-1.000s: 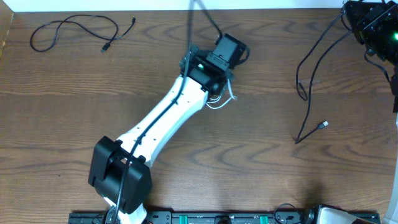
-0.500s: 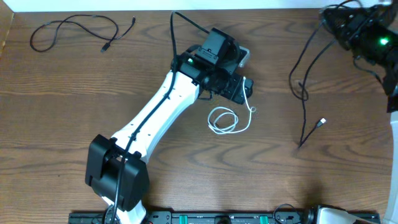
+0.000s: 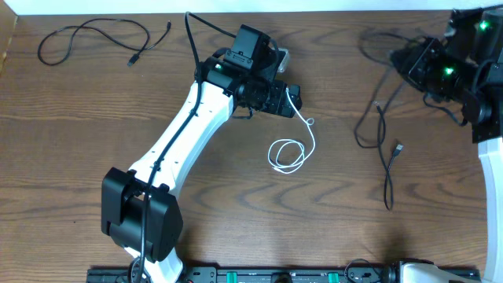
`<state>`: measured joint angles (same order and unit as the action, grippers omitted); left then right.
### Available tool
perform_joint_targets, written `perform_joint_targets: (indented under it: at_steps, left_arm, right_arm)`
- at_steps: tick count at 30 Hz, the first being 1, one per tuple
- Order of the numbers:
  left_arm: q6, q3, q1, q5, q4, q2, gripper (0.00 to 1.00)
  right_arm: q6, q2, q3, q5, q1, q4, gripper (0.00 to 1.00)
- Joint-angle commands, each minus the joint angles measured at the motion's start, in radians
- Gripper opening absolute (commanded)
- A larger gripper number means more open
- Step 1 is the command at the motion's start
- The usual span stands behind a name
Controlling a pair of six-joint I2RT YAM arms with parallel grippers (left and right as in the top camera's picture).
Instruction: Untangle cables
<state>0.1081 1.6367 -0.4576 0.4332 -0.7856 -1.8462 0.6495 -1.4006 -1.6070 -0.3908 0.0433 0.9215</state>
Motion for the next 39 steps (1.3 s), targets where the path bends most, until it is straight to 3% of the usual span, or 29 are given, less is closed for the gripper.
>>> perform_joint_targets:
  at_steps: [1,5,9,15,18,25,29,31,34,39]
  left_arm:
    - [0.01,0.009,-0.002,-0.097,-0.007,0.004,0.98]
    - [0.01,0.009,-0.002,-0.132,-0.018,0.004,0.98]
    - [0.01,0.009,-0.002,-0.132,-0.018,0.004,0.98]
    - [0.01,0.009,-0.002,-0.132,-0.021,0.004,0.98]
    - [0.01,0.009,-0.002,-0.132,-0.021,0.004,0.98]
    - [0.01,0.009,-0.002,-0.132,-0.022,0.004,0.98]
    - [0.01,0.009,-0.002,-0.132,-0.021,0.004,0.98]
    - [0.027,0.009,-0.002,-0.131,-0.021,0.004,0.98]
    - [0.173,0.009,0.0,-0.105,-0.01,0.004,0.98]
    - [0.352,0.009,0.031,0.115,0.054,0.004,0.98]
  right_arm:
    - [-0.023,-0.015,-0.001,0.31,-0.002,0.065,0.01]
    - [-0.03,-0.047,-0.001,0.353,-0.002,0.132,0.21]
    - [-0.061,-0.072,-0.001,0.307,-0.004,0.139,0.31]
    - [-0.087,-0.089,-0.001,0.28,-0.018,0.142,0.7]
    - [-0.132,-0.089,-0.001,0.301,-0.019,0.146,0.99]
    - [-0.066,-0.088,-0.001,0.611,-0.011,0.209,0.98]
    - [-0.061,-0.089,-0.001,0.457,-0.013,0.22,0.99]
    - [-0.135,-0.09,0.0,0.27,-0.024,0.204,0.99]
    - [-0.367,-0.099,0.0,0.027,-0.063,0.159,0.99]
    - [-0.644,-0.129,0.0,-0.055,-0.152,0.137,0.99]
